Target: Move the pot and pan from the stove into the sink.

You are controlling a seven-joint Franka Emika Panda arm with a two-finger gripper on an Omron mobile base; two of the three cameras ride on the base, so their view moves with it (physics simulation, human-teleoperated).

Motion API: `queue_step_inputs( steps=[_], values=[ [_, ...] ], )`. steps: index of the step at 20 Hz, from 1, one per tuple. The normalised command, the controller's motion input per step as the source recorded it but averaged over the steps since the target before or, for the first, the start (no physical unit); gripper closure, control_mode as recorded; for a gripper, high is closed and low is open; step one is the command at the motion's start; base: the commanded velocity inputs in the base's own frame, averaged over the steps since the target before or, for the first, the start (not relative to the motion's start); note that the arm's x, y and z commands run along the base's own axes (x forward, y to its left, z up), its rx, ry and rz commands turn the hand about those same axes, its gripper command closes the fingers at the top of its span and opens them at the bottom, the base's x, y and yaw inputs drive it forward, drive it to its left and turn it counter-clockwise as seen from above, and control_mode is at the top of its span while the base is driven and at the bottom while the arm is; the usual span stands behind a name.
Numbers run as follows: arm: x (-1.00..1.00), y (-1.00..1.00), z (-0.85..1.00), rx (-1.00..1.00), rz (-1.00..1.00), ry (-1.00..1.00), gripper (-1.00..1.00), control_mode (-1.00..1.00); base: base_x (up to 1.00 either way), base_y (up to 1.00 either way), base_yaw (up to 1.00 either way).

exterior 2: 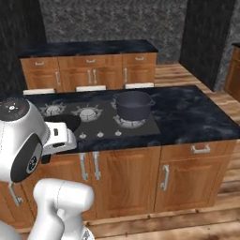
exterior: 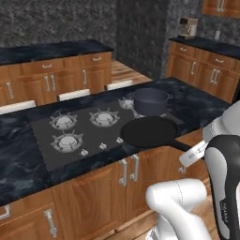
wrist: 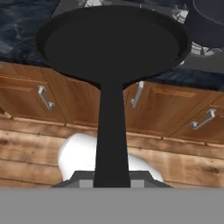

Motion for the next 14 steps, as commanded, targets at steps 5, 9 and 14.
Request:
queue_step_inputs(
  steps=[5, 9, 14],
  values=[
    [0.0, 0.0, 0.0, 0.0, 0.0, 0.0, 1.0, 1.0, -0.01, -0.08, -0.36],
    [0.0, 0.0, 0.0, 0.0, 0.0, 0.0, 1.0, 1.0, 0.0, -0.03, -0.38],
    [0.0, 0.0, 0.0, 0.0, 0.0, 0.0, 1.0, 1.0, 0.0, -0.03, -0.39]
  ],
)
